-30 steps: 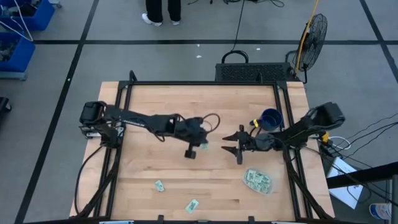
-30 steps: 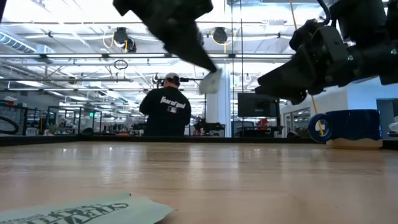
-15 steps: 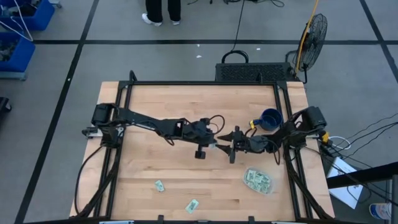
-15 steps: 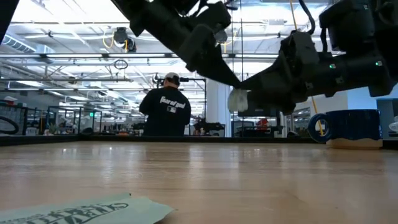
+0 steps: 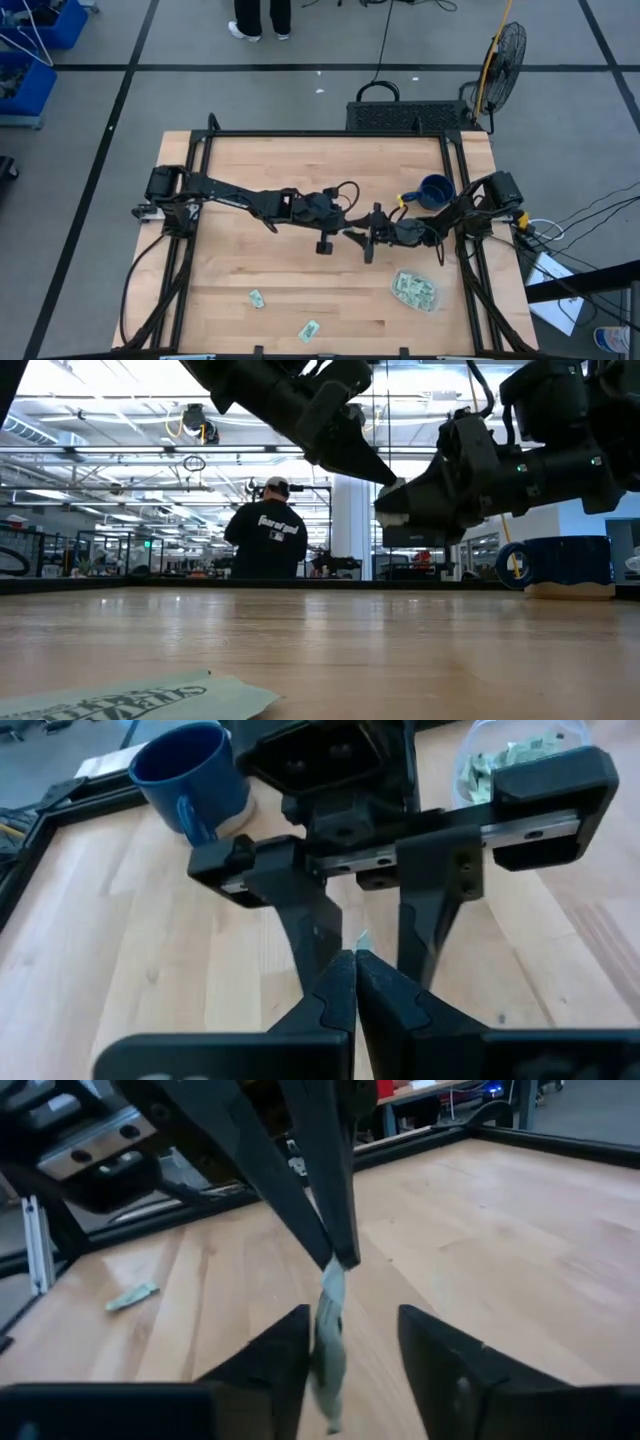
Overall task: Pick and place Stevia / Truvia into bins
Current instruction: Put the stevia packet into the transparent container
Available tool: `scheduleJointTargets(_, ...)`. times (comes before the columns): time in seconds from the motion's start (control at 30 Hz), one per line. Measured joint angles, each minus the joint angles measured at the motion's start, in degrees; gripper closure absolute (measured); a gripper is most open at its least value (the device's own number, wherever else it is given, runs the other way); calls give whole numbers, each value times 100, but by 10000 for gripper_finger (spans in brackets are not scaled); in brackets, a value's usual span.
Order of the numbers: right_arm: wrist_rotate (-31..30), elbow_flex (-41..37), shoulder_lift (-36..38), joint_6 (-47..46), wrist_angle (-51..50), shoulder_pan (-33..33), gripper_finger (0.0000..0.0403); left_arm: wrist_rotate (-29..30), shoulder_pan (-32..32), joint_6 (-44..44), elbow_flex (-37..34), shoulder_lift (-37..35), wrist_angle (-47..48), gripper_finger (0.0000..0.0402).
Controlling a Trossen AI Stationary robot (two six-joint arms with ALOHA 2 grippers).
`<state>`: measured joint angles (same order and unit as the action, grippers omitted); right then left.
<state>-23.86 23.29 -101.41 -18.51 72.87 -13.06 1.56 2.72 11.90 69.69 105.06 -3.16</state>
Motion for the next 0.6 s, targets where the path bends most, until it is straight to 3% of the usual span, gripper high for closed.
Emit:
scheduleJointTargets(0.2,9,-3,0,138,-158,48,349,-7,0,209,0,0,85,397)
scheduleJointTargets(0.3,8,-2,0,145,-301,73,391,1,0,289,0,0,175,379)
scheduleJointTargets(0.47,11,-4,0,356,-347,74,386,20,0,284,0,0,256,315)
scheduleJointTargets(0.6,11,-4,2,364,-419,72,395,397,0,286,0,0,271,266)
